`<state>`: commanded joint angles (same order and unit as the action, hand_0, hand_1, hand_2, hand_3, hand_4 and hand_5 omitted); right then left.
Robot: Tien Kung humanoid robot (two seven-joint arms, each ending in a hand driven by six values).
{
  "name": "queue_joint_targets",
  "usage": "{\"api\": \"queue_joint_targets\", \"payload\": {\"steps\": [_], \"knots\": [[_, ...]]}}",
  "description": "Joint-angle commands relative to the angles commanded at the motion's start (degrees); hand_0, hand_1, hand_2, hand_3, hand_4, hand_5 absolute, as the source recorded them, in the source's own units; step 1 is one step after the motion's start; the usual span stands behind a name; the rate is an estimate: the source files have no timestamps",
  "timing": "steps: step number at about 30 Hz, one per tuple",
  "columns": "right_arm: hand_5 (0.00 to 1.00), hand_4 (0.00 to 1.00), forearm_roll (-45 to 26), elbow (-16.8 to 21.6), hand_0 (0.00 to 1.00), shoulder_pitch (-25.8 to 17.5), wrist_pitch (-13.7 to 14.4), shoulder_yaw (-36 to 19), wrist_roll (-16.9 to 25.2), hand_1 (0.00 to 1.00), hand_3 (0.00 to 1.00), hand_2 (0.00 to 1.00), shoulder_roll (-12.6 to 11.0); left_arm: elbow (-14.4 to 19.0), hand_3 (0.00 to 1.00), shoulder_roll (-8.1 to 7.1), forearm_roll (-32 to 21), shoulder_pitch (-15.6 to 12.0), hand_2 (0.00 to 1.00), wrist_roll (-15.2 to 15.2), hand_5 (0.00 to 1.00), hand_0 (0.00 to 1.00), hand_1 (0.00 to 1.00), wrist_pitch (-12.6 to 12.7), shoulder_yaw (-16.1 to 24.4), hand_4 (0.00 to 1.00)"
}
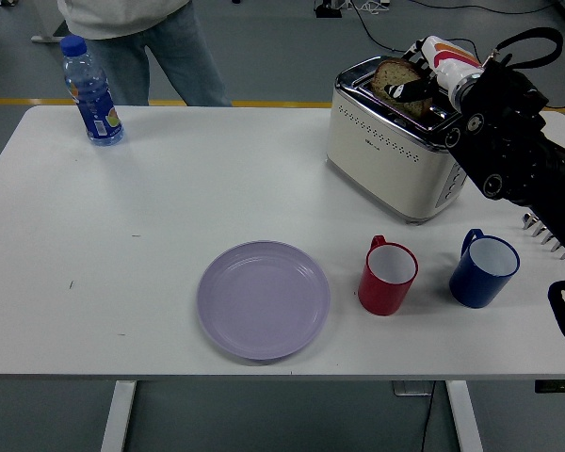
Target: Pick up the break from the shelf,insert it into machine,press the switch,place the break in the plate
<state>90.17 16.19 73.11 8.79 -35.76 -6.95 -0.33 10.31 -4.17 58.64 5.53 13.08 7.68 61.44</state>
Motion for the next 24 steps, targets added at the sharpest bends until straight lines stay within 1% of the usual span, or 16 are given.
{"api": "queue_joint_targets", "payload": {"steps": [1,2,7,8,13,14,19,20,24], "knots": [[0.351,0.777,-0.1,-0.1,0.559,0.0,0.1,0.1,0.0,0.532,0.657,0.555,0.0,0.0,0.573,0.0,0.1,0.0,0.7,0.0,0.811,0.695,0.718,0.0,0.0,0.306],[0.342,0.767,-0.1,-0.2,0.518,0.1,0.3,0.3,0.0,0.509,0.642,0.534,0.0,0.0,0.574,-0.01,0.1,0.0,0.701,0.0,0.811,0.695,0.719,0.0,0.1,0.306],[0.342,0.767,-0.3,-0.5,0.518,0.4,0.7,1.0,0.0,0.509,0.642,0.534,0.0,0.0,0.574,-0.04,0.5,0.0,0.701,0.0,0.811,0.695,0.719,0.0,0.3,0.306],[0.32,0.748,-0.4,-0.6,0.455,0.5,0.8,1.3,0.0,0.477,0.621,0.505,0.1,0.0,0.573,-0.05,0.7,0.0,0.7,0.1,0.815,0.696,0.719,0.0,0.3,0.308],[0.32,0.748,-0.2,-1.0,0.455,0.9,0.8,2.5,0.0,0.477,0.621,0.505,0.3,0.0,0.573,-0.1,1.0,0.0,0.7,0.1,0.815,0.696,0.719,0.0,0.4,0.308],[0.309,0.75,-0.2,-1.2,0.422,1.0,0.7,2.7,0.0,0.455,0.604,0.495,0.3,0.0,0.572,-0.12,1.1,0.0,0.701,0.1,0.814,0.696,0.719,0.0,0.4,0.309],[0.309,0.75,0.4,-1.9,0.422,1.8,0.6,3.8,0.0,0.455,0.604,0.495,0.3,0.0,0.572,-0.12,1.1,0.4,0.701,0.0,0.814,0.696,0.719,0.0,0.4,0.309],[0.287,0.73,0.7,-2.0,0.386,2.0,0.7,3.9,0.0,0.426,0.582,0.48,0.3,0.0,0.572,-0.12,1.1,0.4,0.7,0.0,0.814,0.696,0.718,0.0,0.4,0.308],[0.287,0.73,1.4,-2.1,0.386,2.5,0.6,5.4,0.0,0.426,0.582,0.48,0.3,0.0,0.572,-0.13,1.0,0.5,0.7,0.0,0.814,0.696,0.718,0.1,0.5,0.308]]}}
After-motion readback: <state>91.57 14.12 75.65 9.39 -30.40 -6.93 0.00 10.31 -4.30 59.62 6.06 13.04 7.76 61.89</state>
